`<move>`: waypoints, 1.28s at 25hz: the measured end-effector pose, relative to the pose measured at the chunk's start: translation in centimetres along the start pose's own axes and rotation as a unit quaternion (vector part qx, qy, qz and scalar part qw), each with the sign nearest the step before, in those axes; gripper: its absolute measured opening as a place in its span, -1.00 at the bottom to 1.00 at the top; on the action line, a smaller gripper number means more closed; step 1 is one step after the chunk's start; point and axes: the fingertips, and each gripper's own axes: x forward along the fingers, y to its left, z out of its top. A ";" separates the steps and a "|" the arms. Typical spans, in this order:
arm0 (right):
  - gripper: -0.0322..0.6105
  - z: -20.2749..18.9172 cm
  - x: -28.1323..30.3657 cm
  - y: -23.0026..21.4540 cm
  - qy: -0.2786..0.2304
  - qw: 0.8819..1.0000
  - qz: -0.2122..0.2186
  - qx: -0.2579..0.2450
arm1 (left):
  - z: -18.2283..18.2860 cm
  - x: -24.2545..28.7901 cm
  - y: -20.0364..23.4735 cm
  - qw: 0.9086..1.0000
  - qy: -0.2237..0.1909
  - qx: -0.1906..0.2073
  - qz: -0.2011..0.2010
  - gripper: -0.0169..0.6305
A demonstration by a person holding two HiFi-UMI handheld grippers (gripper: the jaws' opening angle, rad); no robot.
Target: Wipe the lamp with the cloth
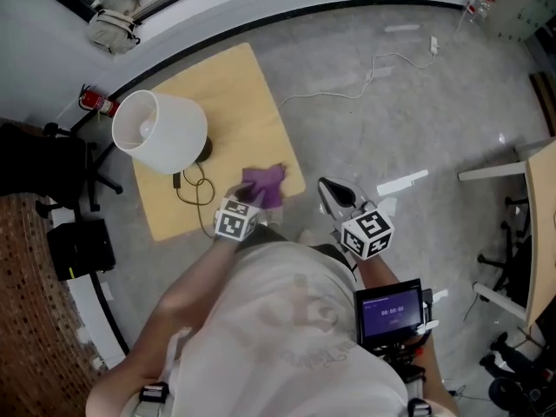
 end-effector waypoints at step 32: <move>-0.87 1.5 4.9 13.6 0.020 0.972 0.219 -0.087 | 3.3 -29.8 6.2 0.900 -0.315 -0.153 0.258 -0.66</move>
